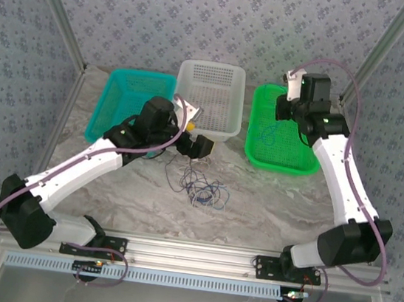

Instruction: Untangle the cables

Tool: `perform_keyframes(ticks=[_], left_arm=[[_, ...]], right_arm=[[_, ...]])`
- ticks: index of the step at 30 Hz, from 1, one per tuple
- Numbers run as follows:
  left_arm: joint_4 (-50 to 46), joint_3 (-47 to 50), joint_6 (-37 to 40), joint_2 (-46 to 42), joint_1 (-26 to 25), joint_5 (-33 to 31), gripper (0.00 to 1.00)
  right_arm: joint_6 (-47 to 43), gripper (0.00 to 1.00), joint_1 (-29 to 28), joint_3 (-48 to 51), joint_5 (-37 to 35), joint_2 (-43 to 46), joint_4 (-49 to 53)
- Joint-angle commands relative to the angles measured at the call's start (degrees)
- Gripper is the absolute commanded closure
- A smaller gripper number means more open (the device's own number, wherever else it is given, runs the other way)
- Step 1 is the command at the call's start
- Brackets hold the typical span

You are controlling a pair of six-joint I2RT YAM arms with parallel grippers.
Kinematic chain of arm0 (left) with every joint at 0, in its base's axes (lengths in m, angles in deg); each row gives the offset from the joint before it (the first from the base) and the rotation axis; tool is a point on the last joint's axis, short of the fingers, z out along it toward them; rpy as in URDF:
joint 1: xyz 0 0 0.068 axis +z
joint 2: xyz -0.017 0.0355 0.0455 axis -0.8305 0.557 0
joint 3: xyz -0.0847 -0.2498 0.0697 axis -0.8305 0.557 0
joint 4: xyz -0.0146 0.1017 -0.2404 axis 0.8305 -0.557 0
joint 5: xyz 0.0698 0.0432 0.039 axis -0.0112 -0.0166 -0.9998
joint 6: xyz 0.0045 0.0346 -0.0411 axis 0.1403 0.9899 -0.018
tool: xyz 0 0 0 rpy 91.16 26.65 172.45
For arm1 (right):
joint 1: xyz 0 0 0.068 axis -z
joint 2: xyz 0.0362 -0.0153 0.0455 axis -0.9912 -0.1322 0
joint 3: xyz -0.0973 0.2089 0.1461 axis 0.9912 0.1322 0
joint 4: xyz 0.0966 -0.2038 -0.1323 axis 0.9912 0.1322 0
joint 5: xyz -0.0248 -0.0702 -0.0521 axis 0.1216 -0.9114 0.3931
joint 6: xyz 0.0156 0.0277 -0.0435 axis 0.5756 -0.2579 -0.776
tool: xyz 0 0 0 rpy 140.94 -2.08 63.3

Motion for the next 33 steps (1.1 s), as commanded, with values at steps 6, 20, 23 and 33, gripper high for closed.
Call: perform_keyframes(ticks=[6,20,23,33], left_arm=[[2.9,5.7,-2.4,-3.8,0.0,-2.6,0.00],[4.4,13.6,-6.3,-1.8,-0.2,0.2,0.01],[3.8,14.5,-5.5,-1.9,-0.7,0.8,0.02],[-0.5,15.6,-4.9,2.6,-5.8,4.9,0.16]], right_arm=[[3.7,1.00,5.3,5.9,0.0,-5.9,-5.4],[7.4,0.31,7.9,6.7,0.0,-13.2,0.8],[8.6,0.23,7.8,6.9,0.3,-11.3,1.2],[12.1,0.21,3.3,15.4,4.4,3.9,-0.9]])
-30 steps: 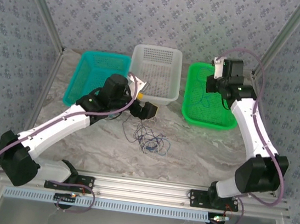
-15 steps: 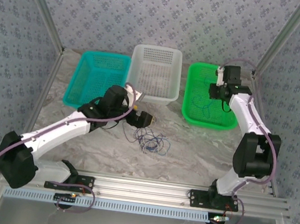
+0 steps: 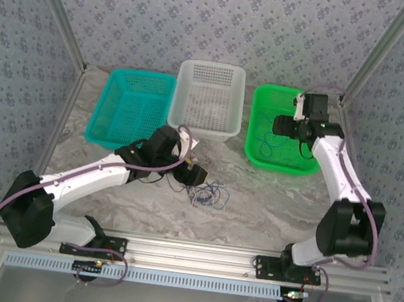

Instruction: Untangle the cables

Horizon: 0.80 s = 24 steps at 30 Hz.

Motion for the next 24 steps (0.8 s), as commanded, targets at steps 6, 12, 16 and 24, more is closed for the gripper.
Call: perform_keyframes(ticks=[6,12,16,24], left_arm=[[-2.0,1.6,-2.9,3.8,-3.8,1.6,0.20],[-1.6,1.8,-4.1,6.9,-5.5,2.4,0.25],[-1.8,1.6,-4.4,9.4,-7.0,2.9,0.28],[-1.6,0.7,-4.9,10.0,-7.5,0.8,0.71]], right_arm=[[4.6,0.19,-9.5,14.2,-3.1,13.3,-3.2],[7.9,0.18,-10.4,20.9,-3.3,18.4,-5.2],[8.2,0.18,-10.4,22.4,-4.0,20.1,-4.4],[8.4,0.18,-10.4,24.0,-5.0,23.1,-3.2]])
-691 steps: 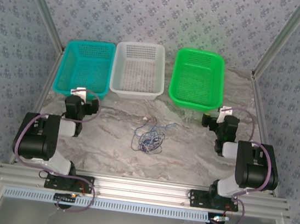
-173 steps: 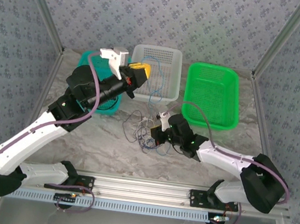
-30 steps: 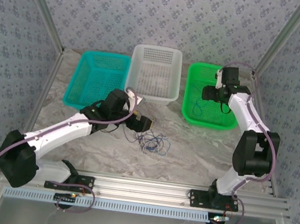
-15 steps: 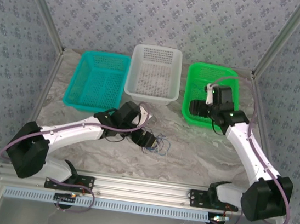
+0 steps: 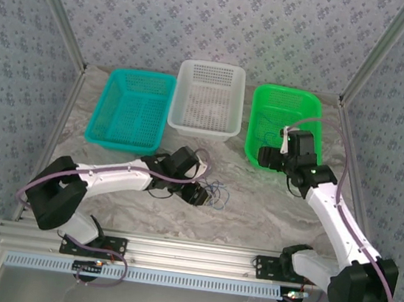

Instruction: Untangle the cables

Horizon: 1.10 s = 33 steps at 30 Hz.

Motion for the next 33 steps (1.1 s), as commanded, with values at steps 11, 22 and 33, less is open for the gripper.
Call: perform_keyframes(ticks=[11,22,33], left_arm=[[-1.7,-5.1,2.6,-11.7,-0.3,-3.8,1.00],[-0.9,-9.9,2.9,-18.4,-0.3,-3.3,1.00],[-1.6,-13.4,3.8,-18.3,-0.3,-4.5,1.00]], right_arm=[[-1.3,0.16,-7.3,10.0,3.3,8.0,-7.1],[-2.8,0.10,-19.4,16.6,6.2,12.5,-19.4],[-1.2,0.09,-23.7,19.9,10.9,13.6,-29.3]])
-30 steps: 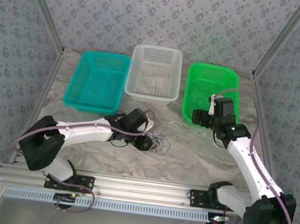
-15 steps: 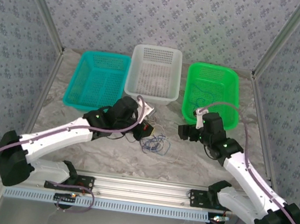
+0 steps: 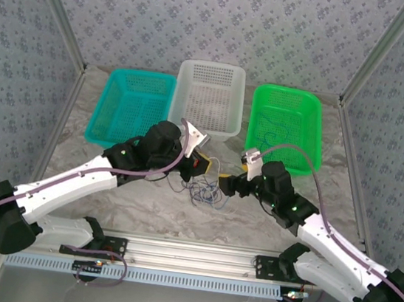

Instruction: Untangle the cables

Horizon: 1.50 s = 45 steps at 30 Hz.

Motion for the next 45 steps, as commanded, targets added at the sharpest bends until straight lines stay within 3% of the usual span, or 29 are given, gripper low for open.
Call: perform_keyframes(ticks=[1,5,10,25,28,39,45], left_arm=[[0.9,-1.9,0.7,-0.7,-0.3,0.6,1.00],[1.9,-2.4,0.3,-0.4,-0.3,0.0,1.00],[-3.1,-4.7,-0.2,2.2,-0.3,-5.3,1.00],[-2.7,-4.2,-0.3,2.9,-0.3,-5.6,1.00],[-1.3,-4.0,-0.2,2.8,-0.4,-3.2,1.00],[4.3,-4.1,-1.3,5.1,-4.3,0.4,1.00],[4.5,-5.2,-0.9,2.3,-4.3,-0.2,1.00]], right_arm=[[0.6,0.09,-0.8,0.1,1.8,1.1,-3.7],[1.1,0.09,-2.6,0.1,1.3,0.8,-5.8],[0.5,0.09,-4.4,0.0,-1.4,2.7,-3.6],[1.5,0.10,-4.7,2.3,-4.9,7.8,1.0],[1.8,0.10,-4.7,2.8,-6.5,7.6,0.5],[7.4,0.11,-5.2,6.0,-13.5,-3.5,-17.8],[8.5,0.16,-7.1,4.4,-20.3,-9.4,-19.2]])
